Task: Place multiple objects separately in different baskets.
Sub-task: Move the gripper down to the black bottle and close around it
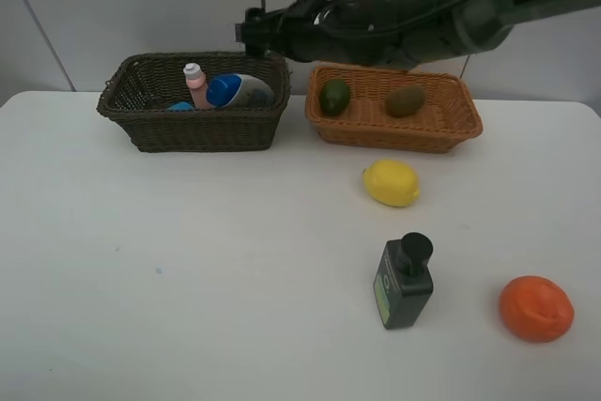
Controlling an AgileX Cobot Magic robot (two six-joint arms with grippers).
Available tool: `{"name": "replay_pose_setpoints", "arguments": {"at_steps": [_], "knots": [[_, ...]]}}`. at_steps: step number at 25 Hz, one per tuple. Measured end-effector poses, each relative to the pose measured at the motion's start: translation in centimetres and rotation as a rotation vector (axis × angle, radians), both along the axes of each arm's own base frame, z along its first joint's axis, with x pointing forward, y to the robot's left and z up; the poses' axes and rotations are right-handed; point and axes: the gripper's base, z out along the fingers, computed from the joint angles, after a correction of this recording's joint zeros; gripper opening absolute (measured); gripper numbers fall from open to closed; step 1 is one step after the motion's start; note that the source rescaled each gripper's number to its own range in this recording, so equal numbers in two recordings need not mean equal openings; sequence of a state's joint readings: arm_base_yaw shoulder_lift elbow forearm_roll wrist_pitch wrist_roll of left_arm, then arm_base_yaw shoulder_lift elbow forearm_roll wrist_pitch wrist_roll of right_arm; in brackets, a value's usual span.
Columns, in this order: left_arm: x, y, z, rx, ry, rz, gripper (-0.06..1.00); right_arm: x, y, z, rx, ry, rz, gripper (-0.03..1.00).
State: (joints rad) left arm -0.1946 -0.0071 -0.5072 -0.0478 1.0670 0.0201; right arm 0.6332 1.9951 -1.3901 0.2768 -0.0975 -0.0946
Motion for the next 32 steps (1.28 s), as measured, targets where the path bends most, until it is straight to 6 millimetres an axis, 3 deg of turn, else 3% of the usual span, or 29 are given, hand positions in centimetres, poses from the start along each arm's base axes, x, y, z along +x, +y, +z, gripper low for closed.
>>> {"name": "replay_pose_setpoints", "arguments": {"at_steps": [3, 6, 10, 14, 17, 22, 28, 32], "knots": [[0.0, 0.0, 0.0, 0.0, 0.0, 0.0, 1.0, -1.5, -2.6, 3.9, -0.048, 0.13, 0.026, 0.98], [0.0, 0.0, 0.0, -0.001, 0.0, 0.0, 1.0, -3.4, -5.9, 6.4, -0.124, 0.302, 0.043, 0.98], [0.0, 0.0, 0.0, -0.001, 0.0, -0.001, 1.0, -6.2, -9.8, 8.3, -0.228, 0.543, 0.049, 0.98], [0.0, 0.0, 0.0, -0.001, 0.0, -0.001, 1.0, -9.0, -11.7, 9.0, -0.353, 0.751, 0.006, 0.98], [0.0, 0.0, 0.0, -0.001, 0.0, -0.001, 1.0, -10.3, -11.6, 9.5, -0.417, 0.77, -0.033, 0.98], [0.0, 0.0, 0.0, -0.001, 0.0, -0.001, 1.0, -13.7, -9.5, 9.3, -0.443, 0.781, -0.001, 0.98], [0.0, 0.0, 0.0, -0.001, -0.001, -0.001, 1.0, -18.2, -6.8, 6.4, -0.531, 0.871, 0.075, 0.98], [0.0, 0.0, 0.0, -0.001, -0.001, -0.001, 1.0, -19.4, -7.2, 4.3, -0.599, 0.921, 0.052, 0.98]]}}
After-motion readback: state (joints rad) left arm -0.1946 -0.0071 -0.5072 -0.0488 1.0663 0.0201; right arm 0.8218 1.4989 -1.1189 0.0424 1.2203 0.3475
